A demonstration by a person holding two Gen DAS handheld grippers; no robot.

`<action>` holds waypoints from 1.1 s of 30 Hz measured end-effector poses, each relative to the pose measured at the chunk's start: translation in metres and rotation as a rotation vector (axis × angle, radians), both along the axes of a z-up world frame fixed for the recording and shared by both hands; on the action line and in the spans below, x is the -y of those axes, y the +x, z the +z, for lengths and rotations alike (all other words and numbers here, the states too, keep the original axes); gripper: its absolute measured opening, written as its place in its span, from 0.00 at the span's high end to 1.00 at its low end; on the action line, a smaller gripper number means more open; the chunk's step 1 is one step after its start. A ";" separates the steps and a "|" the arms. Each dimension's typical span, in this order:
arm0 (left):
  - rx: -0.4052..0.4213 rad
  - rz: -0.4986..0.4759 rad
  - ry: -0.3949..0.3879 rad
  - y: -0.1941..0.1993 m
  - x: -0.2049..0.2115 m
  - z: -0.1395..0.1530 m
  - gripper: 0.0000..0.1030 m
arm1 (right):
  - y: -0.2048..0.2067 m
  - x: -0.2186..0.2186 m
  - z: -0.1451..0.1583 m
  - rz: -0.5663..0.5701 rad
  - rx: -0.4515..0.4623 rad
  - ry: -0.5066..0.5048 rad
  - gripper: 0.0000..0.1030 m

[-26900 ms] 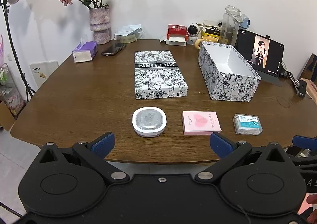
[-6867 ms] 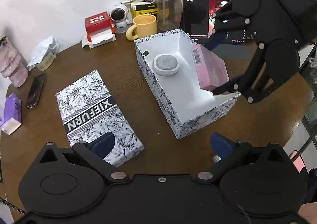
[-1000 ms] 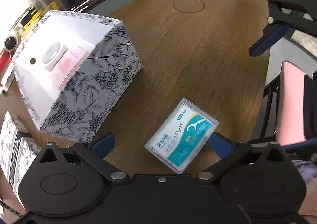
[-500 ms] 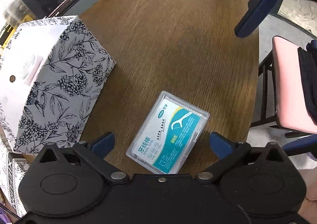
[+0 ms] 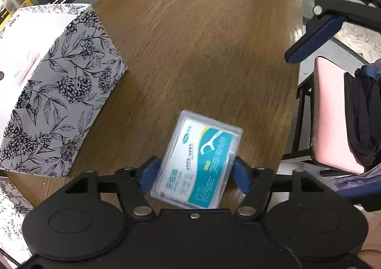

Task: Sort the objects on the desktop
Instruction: 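Close the left gripper on the teal floss pick case, then lift the floss case with the left gripper over the floral box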

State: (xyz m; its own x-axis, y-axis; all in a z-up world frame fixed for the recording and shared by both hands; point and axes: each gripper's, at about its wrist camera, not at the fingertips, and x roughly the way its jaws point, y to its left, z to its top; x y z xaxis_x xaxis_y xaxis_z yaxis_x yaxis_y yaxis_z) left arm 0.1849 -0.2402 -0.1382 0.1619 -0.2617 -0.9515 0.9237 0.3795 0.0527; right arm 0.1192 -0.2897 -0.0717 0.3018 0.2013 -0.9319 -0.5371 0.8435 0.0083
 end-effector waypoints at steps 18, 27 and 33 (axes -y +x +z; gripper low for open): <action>0.074 -0.001 -0.073 -0.017 -0.013 0.035 0.44 | -0.005 -0.004 0.011 -0.049 0.012 0.008 0.00; 0.080 0.059 -0.158 -0.009 -0.036 0.089 0.44 | 0.001 -0.017 0.038 -0.055 0.043 0.037 0.00; 0.101 0.100 -0.221 0.006 -0.048 0.127 0.44 | 0.017 -0.022 0.062 -0.093 0.076 0.082 0.00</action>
